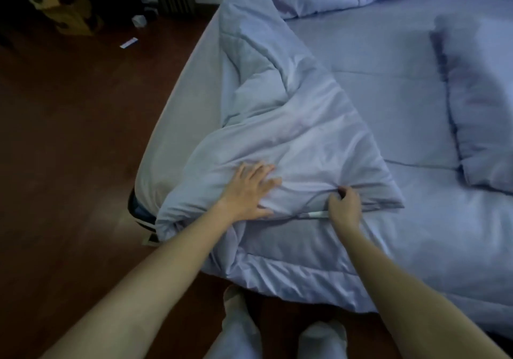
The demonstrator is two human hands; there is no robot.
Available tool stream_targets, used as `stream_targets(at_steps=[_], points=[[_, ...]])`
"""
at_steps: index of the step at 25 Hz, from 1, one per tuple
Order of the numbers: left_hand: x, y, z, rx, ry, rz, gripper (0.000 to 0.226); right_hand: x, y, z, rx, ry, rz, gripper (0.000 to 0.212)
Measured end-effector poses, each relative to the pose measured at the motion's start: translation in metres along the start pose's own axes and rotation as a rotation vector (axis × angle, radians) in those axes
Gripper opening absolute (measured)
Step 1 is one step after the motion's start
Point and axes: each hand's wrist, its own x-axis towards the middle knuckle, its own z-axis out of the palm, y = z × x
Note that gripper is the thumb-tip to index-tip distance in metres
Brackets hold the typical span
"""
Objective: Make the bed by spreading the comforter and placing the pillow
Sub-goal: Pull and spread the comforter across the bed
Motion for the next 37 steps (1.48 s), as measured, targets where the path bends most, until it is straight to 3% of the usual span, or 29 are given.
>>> stream_targets(at_steps=[1, 3, 6, 8, 10, 16, 21, 24, 27, 29, 30, 32, 34, 37], points=[[0.011, 0.004, 0.004, 0.075, -0.117, 0.028, 0.082, -0.004, 0.002, 0.0, 0.029, 0.081, -0.008, 0.036], [0.021, 0.003, 0.011, 0.065, -0.201, 0.062, 0.071, -0.015, 0.004, -0.003, 0.043, 0.279, 0.037, 0.036], [0.025, -0.031, -0.001, 0.018, 0.035, 0.133, 0.043, -0.035, 0.009, -0.004, 0.016, 0.515, 0.256, 0.046], [0.021, -0.078, -0.026, 0.008, 0.187, 0.007, 0.036, -0.043, 0.01, -0.001, -0.037, 0.403, 0.3, 0.046], [0.002, -0.13, -0.046, -0.006, 0.246, -0.159, 0.031, -0.045, 0.007, 0.009, -0.131, 0.198, 0.189, 0.047], [-0.15, -0.234, -0.047, 0.024, 0.007, -0.895, 0.045, -0.056, -0.063, 0.081, -0.311, -0.265, -0.143, 0.058], [-0.273, -0.27, -0.005, -0.111, -0.188, -1.333, 0.065, -0.088, -0.11, 0.144, -0.446, -0.574, -0.381, 0.072], [-0.307, -0.295, 0.029, -0.24, -0.316, -1.452, 0.069, -0.105, -0.126, 0.191, -0.55, -0.661, -0.461, 0.078], [-0.288, -0.296, 0.035, -0.373, -0.505, -1.403, 0.05, -0.104, -0.132, 0.2, -0.693, -0.646, -0.541, 0.072], [-0.256, -0.299, 0.033, -0.226, -0.351, -1.276, 0.035, -0.107, -0.138, 0.221, -0.752, -0.599, -0.489, 0.07], [-0.234, -0.299, 0.032, -0.176, -0.211, -1.132, 0.032, -0.11, -0.142, 0.235, -0.779, -0.568, -0.446, 0.071], [-0.185, -0.289, 0.031, -0.332, -0.005, -0.757, 0.037, -0.12, -0.149, 0.26, -0.825, -0.513, -0.374, 0.075], [-0.141, -0.273, 0.043, -0.441, -0.08, -0.428, 0.047, -0.123, -0.154, 0.275, -0.833, -0.457, -0.324, 0.077], [-0.11, -0.26, 0.07, -0.349, -0.313, -0.338, 0.058, -0.123, -0.151, 0.274, -0.832, -0.433, -0.299, 0.078]])
